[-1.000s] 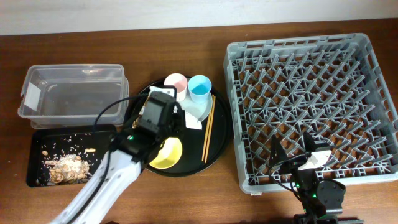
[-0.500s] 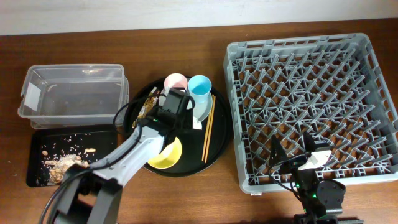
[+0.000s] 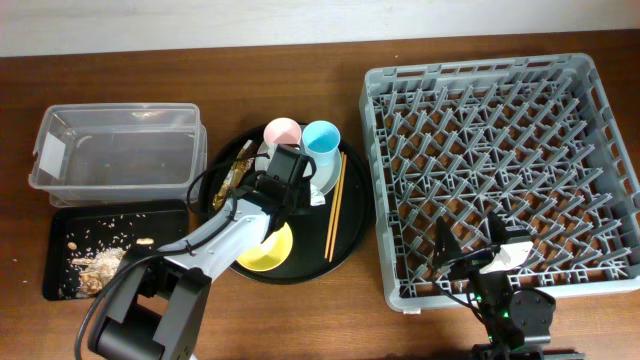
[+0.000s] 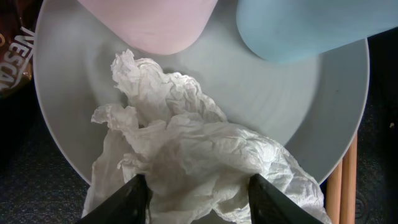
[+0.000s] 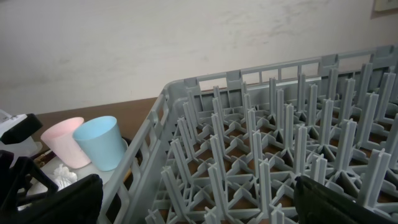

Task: Sort waste into correct bins and load items into the dishwasher rack
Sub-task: 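Grasp the crumpled white tissue on the plate with the left gripper, then carry the tissue left and drop it into the clear bin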

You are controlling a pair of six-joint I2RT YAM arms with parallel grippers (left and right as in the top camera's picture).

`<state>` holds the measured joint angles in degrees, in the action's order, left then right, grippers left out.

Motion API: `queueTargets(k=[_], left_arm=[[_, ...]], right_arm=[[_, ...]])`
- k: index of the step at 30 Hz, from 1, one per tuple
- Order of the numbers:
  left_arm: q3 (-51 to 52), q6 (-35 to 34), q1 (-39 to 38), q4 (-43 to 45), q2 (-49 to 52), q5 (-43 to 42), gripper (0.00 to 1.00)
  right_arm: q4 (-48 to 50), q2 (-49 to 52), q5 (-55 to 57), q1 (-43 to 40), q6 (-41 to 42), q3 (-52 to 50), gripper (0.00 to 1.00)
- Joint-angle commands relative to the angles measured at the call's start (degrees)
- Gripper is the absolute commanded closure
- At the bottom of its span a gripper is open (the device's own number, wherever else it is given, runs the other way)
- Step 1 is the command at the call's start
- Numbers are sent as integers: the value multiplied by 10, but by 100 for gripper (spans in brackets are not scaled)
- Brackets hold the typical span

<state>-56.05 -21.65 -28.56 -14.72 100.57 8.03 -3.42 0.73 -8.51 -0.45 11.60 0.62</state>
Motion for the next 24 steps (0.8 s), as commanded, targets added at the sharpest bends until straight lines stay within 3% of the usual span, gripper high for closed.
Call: queueTargets(k=[1, 13, 16, 18, 24], left_arm=[[1, 9, -2, 2, 8, 10, 48], [1, 9, -2, 15, 44, 10, 48], [0, 9, -2, 19, 44, 10, 73], [-1, 18, -2, 19, 39, 10, 96], [-51, 22, 0, -61, -35, 40, 100]], right_arm=[[-2, -4, -3, -3, -2, -3, 2], [-3, -4, -3, -3, -2, -3, 2], [-2, -4, -3, -3, -2, -3, 2], [-2, -4, -3, -3, -2, -3, 2], [-3, -4, -3, -3, -2, -3, 2]])
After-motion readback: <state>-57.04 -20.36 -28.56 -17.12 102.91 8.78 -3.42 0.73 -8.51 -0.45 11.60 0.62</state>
